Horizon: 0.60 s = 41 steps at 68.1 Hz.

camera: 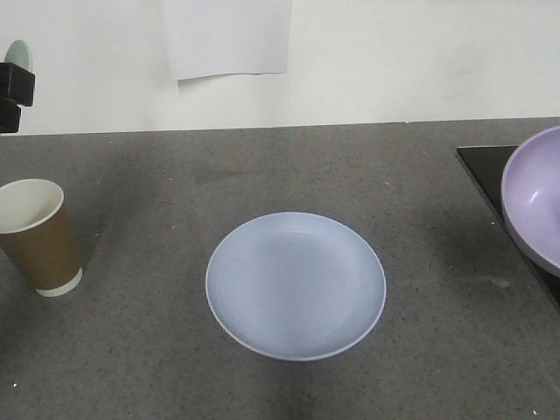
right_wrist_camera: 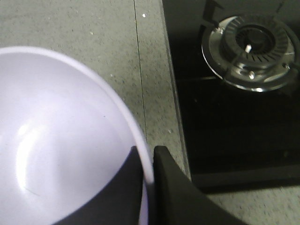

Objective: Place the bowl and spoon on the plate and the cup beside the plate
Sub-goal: 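Drive the base, holding spoon and bowl, toward the plate and cup, then approach the pale blue plate holding spoon and bowl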

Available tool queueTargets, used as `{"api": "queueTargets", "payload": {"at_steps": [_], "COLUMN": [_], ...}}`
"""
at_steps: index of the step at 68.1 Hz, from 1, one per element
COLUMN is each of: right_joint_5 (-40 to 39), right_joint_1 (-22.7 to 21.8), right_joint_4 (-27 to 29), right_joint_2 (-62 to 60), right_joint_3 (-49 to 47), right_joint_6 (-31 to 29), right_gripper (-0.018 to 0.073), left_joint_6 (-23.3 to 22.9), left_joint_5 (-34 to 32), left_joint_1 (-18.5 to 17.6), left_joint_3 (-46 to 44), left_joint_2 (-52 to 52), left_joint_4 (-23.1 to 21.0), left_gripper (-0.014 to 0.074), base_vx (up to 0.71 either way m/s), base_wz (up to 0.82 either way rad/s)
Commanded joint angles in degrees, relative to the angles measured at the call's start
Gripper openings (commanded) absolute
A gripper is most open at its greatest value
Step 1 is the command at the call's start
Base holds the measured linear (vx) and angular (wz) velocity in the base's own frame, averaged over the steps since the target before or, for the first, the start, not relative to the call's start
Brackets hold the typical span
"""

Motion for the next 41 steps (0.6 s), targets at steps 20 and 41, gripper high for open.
{"api": "queueTargets", "payload": {"at_steps": [20,41], "right_joint_5": [-3.3,-3.3], "right_joint_1": [-0.1,-0.1], "right_joint_4": [0.1,0.1], "right_joint_2": [-0.4,-0.4], "right_joint_3": [-1.2,-1.2], "right_joint_6": [-0.5,-0.5], "right_gripper": [-0.0011,-0.0011], "left_joint_6": [-0.3,-0.3], "left_joint_5": [-2.9,-2.9], "left_joint_1": [-0.4,-0.4], "left_joint_3": [-1.3,-1.3], "left_joint_2": [-1.2,-1.2], "left_joint_4": [0.0,0.0], "left_gripper": [-0.0006,-0.0006], "base_vx": [0.16,0.07], "base_wz": [0.12,0.18]}}
